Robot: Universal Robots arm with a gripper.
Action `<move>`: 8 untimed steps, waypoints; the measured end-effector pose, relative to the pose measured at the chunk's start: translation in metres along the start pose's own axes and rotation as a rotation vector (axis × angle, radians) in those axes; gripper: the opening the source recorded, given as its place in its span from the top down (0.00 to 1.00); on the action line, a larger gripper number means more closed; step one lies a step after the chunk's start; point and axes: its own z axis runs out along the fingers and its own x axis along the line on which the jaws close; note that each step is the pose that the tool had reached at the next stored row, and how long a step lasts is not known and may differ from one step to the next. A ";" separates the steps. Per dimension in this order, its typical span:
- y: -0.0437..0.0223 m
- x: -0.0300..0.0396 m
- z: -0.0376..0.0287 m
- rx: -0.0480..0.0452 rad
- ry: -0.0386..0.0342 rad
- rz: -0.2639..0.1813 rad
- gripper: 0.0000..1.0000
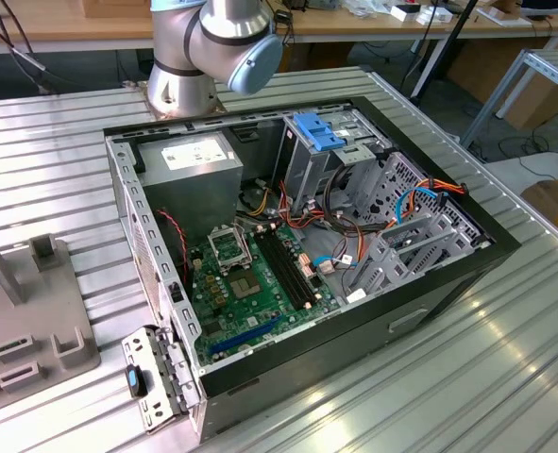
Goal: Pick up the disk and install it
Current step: 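Pick up the disk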
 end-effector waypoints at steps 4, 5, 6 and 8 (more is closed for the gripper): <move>0.0000 0.0002 0.0021 -0.0001 -0.0018 0.000 0.40; 0.0000 0.0002 0.0021 -0.0001 -0.0018 0.000 0.40; -0.0003 0.0002 0.0023 0.0003 -0.0019 0.000 0.40; -0.0003 0.0002 0.0023 0.0002 -0.0019 0.000 0.40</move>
